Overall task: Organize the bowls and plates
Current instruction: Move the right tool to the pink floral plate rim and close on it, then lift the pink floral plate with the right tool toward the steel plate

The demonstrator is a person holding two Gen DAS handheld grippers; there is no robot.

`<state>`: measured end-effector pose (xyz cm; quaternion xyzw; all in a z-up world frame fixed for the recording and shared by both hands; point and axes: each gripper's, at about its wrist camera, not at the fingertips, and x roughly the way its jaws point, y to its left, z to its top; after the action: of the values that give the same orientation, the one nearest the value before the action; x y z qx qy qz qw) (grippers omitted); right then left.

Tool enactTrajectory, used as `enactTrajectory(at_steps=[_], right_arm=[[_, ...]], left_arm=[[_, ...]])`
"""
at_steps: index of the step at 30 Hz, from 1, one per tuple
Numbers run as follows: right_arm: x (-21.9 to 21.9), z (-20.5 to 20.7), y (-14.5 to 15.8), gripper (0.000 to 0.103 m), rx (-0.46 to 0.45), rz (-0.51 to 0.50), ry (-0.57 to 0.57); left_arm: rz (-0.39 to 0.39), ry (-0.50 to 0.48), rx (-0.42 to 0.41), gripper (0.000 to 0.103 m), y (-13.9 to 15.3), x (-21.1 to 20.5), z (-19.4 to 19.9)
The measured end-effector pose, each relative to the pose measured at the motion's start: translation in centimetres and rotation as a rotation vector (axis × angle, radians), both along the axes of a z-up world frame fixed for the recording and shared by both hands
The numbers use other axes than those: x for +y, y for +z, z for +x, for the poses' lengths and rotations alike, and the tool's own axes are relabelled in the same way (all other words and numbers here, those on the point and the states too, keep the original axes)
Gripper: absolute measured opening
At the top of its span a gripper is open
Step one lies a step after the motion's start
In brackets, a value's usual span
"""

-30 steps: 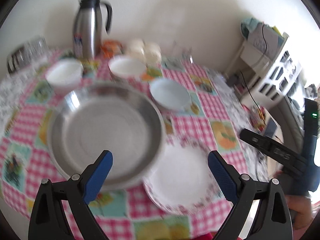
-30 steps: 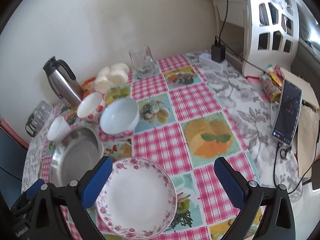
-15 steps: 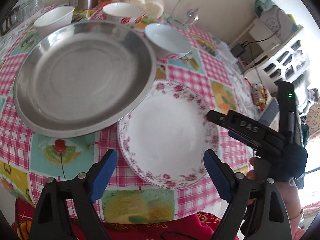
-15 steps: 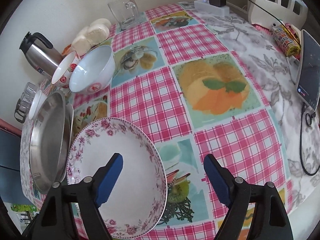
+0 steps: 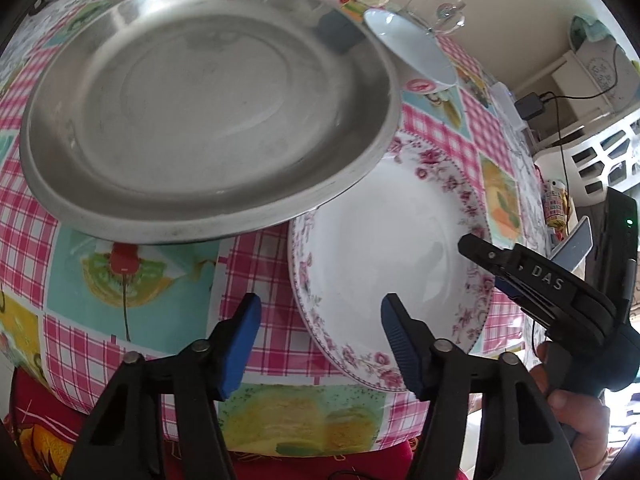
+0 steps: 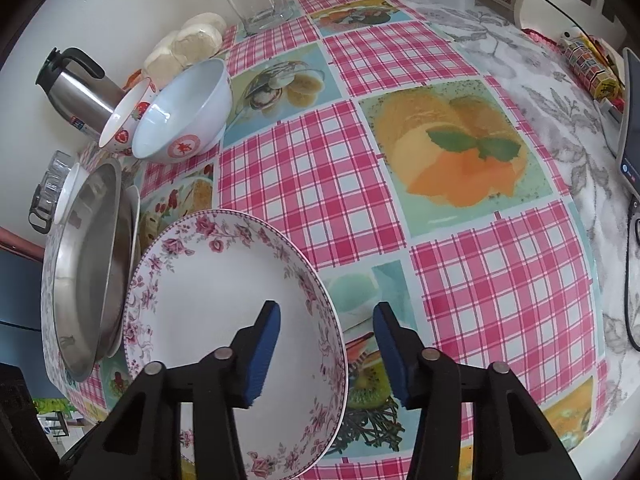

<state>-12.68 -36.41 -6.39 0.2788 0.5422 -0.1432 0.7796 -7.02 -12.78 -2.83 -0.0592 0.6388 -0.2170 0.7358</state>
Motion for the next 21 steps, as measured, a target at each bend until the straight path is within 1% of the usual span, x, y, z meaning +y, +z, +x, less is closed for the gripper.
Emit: enactTrajectory(at_steps=[1, 2, 5, 6, 7, 8, 9, 11, 14, 17, 21], right_arm=[[0.1, 0.0, 0.0, 0.045, 0.0, -0.001, 0.003], [0.1, 0.0, 0.1, 0.044, 0.0, -0.002, 0.006], [0.2, 0.1, 0.0, 0.04, 0.0, -0.004, 0.003], [0.1, 0.1, 0.0, 0.037, -0.002, -0.003, -0.004], [0.0, 0.1, -0.1, 0.035, -0.003, -0.003, -0.012], [-0.1, 0.1, -0.2, 0.034, -0.003, -0.002, -0.015], [-0.2, 0.0, -0.2, 0.033, -0.008, 0.002, -0.02], [-0.4, -0.1, -0.2, 0.033, -0.015, 0.011, -0.026], [-0.6, -0.1, -0.3, 0.032, -0.024, 0.021, -0.036], [-0.9, -0.3, -0.4, 0.03, -0.035, 0.034, -0.05], [-1.5, -0.7, -0.5, 0.028, -0.042, 0.037, -0.075]], left_arm=[[0.002, 0.008, 0.011, 0.057, -0.3, 0.1, 0.1], [0.003, 0.015, 0.017, 0.053, -0.5, 0.2, 0.2], [-0.001, 0.028, 0.009, 0.046, -0.4, 0.7, 0.4], [-0.006, 0.033, 0.012, 0.044, -0.4, 0.8, 0.4], [-0.007, 0.038, 0.01, 0.039, -0.4, 0.9, 0.5], [-0.007, 0.041, 0.008, 0.035, -0.5, 1.1, 0.5], [-0.013, 0.044, 0.009, 0.033, -0.5, 1.1, 0.6], [-0.034, 0.056, 0.015, 0.024, -0.7, 1.4, 0.8], [-0.051, 0.057, 0.027, 0.015, -1.0, 1.4, 1.0], [-0.063, 0.035, 0.026, 0.013, -0.9, 0.9, 1.0], [-0.073, -0.003, 0.02, 0.013, -0.9, 0.1, 0.5]])
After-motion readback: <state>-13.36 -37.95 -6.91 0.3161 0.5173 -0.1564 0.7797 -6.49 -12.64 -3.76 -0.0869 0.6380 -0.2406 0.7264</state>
